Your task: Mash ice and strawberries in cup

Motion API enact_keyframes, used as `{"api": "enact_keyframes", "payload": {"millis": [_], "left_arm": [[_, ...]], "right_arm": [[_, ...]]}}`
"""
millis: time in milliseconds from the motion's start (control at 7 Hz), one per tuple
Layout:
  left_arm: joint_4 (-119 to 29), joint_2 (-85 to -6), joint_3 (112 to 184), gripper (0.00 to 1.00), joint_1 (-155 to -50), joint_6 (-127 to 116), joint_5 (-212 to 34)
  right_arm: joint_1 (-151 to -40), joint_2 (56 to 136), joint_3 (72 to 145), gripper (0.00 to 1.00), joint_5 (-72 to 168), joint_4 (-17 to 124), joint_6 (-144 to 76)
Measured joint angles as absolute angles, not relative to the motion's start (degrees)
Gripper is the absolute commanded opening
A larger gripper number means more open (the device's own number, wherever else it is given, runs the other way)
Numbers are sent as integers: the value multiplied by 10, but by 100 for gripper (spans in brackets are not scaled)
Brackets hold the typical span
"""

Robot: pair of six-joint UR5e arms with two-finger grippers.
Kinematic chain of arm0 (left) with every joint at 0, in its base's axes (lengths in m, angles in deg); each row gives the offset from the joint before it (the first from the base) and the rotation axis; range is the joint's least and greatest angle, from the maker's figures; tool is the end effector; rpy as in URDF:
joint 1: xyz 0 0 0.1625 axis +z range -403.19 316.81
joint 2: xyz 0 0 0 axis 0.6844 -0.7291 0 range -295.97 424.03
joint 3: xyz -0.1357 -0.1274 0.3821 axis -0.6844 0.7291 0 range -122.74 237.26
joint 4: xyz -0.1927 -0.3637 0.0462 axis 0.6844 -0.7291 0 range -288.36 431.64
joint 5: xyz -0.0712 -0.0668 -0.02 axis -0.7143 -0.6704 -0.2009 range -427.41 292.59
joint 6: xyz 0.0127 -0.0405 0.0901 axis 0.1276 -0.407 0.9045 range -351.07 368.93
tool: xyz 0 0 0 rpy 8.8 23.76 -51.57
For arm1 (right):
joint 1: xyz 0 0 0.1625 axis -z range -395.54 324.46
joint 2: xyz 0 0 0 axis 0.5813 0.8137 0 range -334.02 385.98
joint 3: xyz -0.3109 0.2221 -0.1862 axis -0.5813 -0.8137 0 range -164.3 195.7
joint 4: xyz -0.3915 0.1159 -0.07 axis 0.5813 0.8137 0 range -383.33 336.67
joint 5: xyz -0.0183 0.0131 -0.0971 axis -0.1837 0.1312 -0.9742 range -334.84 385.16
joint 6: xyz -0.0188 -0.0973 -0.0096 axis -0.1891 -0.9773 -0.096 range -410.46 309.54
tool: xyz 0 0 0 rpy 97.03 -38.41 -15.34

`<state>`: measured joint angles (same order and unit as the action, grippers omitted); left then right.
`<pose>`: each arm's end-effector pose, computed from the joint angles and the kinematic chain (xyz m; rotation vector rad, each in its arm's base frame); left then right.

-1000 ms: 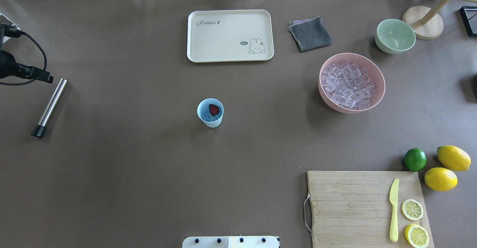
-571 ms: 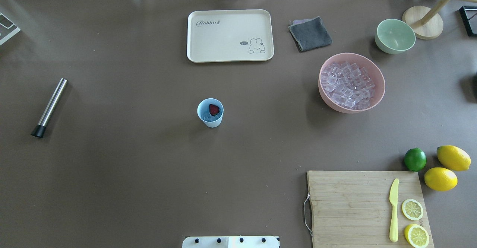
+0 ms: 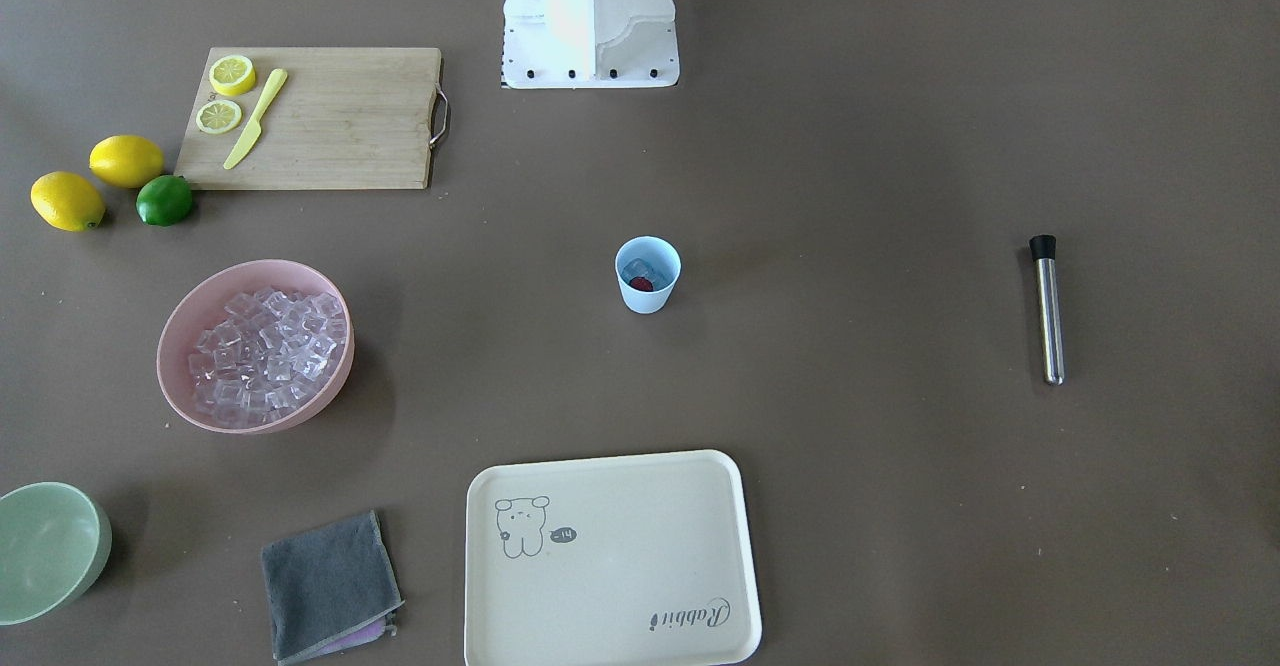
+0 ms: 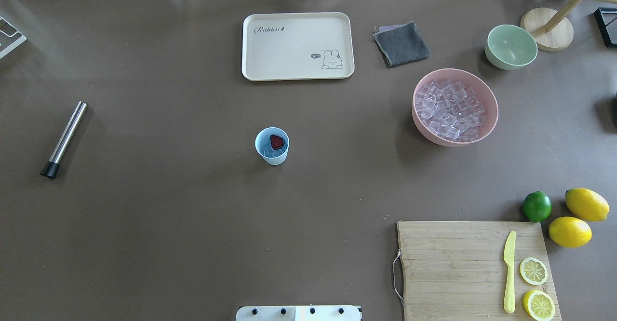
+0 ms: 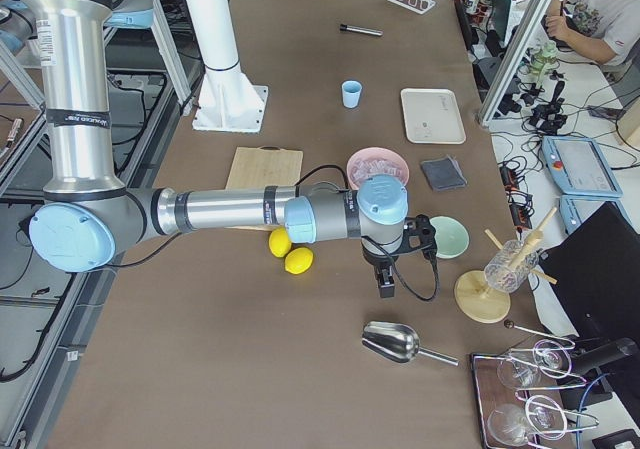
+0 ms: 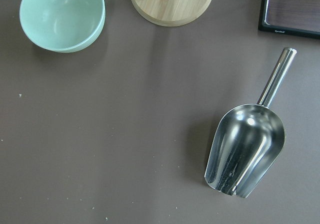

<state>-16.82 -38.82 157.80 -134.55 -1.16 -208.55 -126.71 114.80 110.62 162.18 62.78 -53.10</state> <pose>-0.0693 -0.5687 0.4422 0.2870 0.9047 -0.0144 0.0708 -0.5074 0.5953 0.1915 -0.8128 -0.0956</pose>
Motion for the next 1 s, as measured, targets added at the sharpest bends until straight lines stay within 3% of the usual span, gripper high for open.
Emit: {"api": "enact_keyframes", "payload": {"millis": [571, 1000], "left_arm": [[-144, -381, 1597, 98, -1351, 26, -2016], [-245, -373, 1514, 98, -1343, 24, -2014]], "right_arm": [[-1273, 1142, 1108, 99, 1618, 627, -533], [-1279, 1138, 1112, 99, 1617, 626, -533]]}}
